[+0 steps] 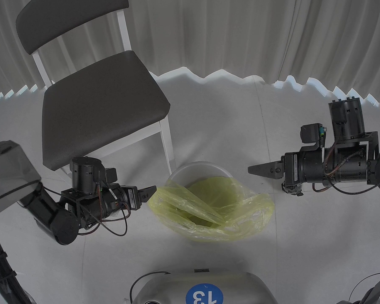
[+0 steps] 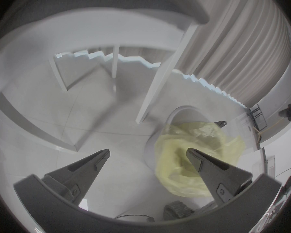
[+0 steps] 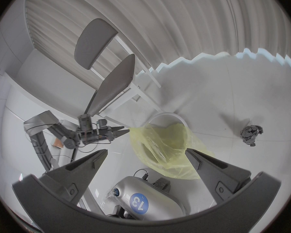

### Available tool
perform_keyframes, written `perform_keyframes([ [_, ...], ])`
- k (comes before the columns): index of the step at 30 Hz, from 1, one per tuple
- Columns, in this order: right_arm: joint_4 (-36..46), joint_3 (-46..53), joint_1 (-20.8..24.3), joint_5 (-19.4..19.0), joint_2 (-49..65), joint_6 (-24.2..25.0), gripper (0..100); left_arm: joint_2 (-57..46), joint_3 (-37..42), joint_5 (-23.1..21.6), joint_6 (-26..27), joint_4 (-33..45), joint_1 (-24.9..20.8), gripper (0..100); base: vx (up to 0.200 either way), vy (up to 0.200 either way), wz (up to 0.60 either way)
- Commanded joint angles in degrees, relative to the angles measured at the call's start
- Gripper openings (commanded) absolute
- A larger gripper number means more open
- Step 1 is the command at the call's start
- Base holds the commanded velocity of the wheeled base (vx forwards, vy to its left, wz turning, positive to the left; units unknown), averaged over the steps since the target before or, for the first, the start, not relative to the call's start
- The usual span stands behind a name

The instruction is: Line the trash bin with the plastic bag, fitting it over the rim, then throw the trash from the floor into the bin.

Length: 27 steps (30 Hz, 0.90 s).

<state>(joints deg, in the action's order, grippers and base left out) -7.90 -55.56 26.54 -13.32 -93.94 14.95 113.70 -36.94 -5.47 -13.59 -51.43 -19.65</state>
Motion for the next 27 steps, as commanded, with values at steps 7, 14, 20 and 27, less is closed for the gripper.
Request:
perform_keyframes([
  [7, 6.5, -8.8, 4.4, 5.9, -7.2, -3.9, 100, -10.7, 12.2, -3.7, -6.1, -7.1, 0.3, 100, 0.0, 0.0, 0.0],
  [14, 6.8, -12.8, 6.3, 8.0, -16.3, -6.7, 100, -10.8, 14.3, -4.4, -6.6, -14.0, -0.6, 100, 0.0, 0.0, 0.0],
  [20, 7.9, -15.8, 6.9, 8.8, -21.9, -16.4, 100, -12.3, 14.2, -4.3, -6.5, -14.5, -0.4, 100, 0.0, 0.0, 0.0],
  [27, 9.2, -18.4, 9.1, 8.8, -26.9, -17.3, 100, -14.2, 14.5, -4.3, -6.4, -14.3, -0.5, 100, 0.0, 0.0, 0.0],
])
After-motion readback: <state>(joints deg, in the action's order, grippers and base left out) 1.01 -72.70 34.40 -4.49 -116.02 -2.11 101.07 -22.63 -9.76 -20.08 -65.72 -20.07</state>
